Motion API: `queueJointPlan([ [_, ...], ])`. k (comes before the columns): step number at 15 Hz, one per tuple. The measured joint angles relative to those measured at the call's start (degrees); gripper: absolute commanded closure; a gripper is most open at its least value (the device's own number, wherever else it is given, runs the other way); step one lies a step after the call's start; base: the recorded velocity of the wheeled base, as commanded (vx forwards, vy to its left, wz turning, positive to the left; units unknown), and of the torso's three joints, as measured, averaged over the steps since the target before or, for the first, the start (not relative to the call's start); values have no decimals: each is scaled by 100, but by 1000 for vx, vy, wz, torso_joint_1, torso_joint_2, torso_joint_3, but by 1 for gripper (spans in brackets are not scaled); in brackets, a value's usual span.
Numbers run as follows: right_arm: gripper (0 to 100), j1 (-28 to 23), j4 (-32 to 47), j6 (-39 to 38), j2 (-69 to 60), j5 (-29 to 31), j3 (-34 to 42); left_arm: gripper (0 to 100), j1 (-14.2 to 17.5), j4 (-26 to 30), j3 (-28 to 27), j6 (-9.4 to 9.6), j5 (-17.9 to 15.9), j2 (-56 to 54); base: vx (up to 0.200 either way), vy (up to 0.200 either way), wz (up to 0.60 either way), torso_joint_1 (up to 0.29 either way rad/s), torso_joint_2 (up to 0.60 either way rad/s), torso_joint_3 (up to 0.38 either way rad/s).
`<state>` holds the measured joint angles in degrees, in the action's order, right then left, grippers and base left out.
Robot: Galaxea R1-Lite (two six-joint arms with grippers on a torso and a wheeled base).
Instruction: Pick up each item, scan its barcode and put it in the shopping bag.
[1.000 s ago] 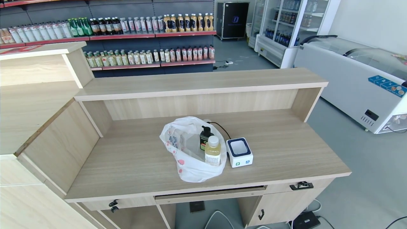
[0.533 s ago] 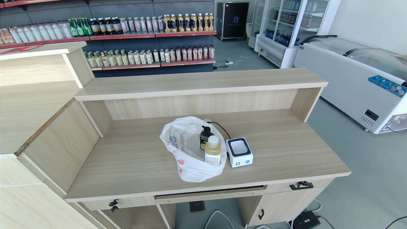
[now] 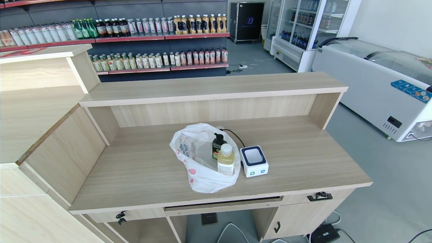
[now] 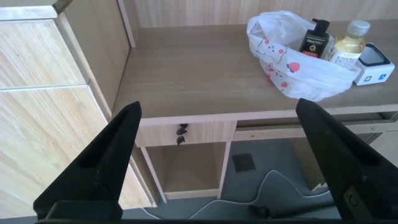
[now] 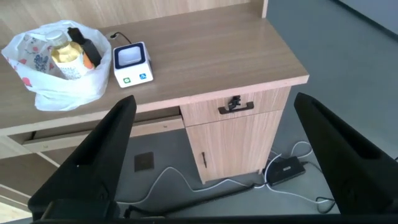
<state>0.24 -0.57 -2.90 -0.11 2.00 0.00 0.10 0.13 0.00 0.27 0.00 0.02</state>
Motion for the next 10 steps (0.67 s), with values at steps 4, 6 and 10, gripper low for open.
queueJointPlan([
  [4, 0, 0, -2, 0, -7, 2, 0, 0, -5, -2, 0, -2, 0, 0, 0, 0, 0, 0, 0, 0],
  [6, 0, 0, -2, 4, -7, 2, 0, 0, -5, 0, 0, -2, 0, 0, 0, 0, 0, 0, 0, 0],
  [10, 0, 0, -2, 20, -7, 0, 0, 0, -5, 0, 0, 0, -2, 0, 0, 0, 0, 0, 0, 0],
])
